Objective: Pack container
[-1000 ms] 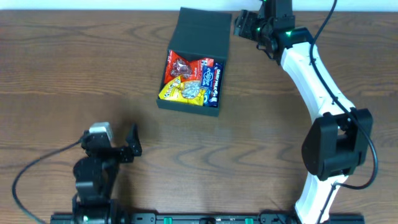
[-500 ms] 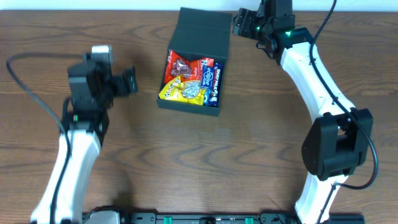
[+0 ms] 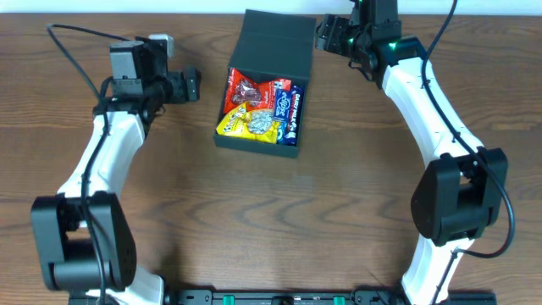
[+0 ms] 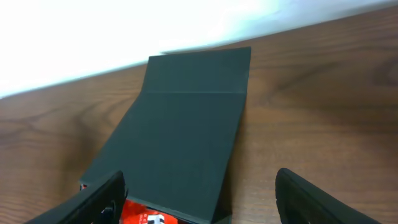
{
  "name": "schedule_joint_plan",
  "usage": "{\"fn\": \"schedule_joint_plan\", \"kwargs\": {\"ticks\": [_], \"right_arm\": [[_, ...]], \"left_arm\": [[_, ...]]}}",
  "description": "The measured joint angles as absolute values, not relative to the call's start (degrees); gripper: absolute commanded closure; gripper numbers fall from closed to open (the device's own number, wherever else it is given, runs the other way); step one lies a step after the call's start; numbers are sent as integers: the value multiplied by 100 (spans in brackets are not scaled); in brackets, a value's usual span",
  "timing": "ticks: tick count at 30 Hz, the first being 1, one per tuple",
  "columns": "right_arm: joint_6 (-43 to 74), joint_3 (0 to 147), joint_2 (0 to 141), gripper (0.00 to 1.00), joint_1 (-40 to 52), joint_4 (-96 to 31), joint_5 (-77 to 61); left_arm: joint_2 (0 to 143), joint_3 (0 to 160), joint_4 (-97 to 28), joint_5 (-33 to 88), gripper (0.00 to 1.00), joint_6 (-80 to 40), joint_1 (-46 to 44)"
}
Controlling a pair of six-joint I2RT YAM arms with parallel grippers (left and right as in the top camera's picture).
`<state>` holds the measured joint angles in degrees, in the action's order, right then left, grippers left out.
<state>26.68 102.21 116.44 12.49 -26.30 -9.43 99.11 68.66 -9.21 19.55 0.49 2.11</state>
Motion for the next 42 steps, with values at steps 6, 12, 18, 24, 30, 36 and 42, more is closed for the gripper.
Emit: {"fn": "schedule_joint_plan", "kwargs": {"ticks": [6,12,18,24,30,36,42], "right_arm": [[2668,10221,11644,23,1245,-2635,-926],[2668,10221,11644,23,1232,-2670,-923],[2668,10221,11644,22,1232,-2777,-921],[2668,10221,11644,21,1232,-2873,-921],[2668,10221,11644,21,1212,-2895,-923],[2668,10221,11644,21,1048,-2969,-919],[2639,10221,11644,24,1013,-3142,-917]], "left_arm": [[10138,6884,-1326,1931,5,51,163],[10460,6914,-1920,1605,5,91,-180],[10654,6914,-2106,1393,5,130,-395],[10654,6930,-2346,1306,5,134,-526],[10654,6943,-2764,1284,5,134,-825],[10654,6943,-2947,1286,5,134,-996],[10654,6943,-2805,1267,5,134,-1002]]}}
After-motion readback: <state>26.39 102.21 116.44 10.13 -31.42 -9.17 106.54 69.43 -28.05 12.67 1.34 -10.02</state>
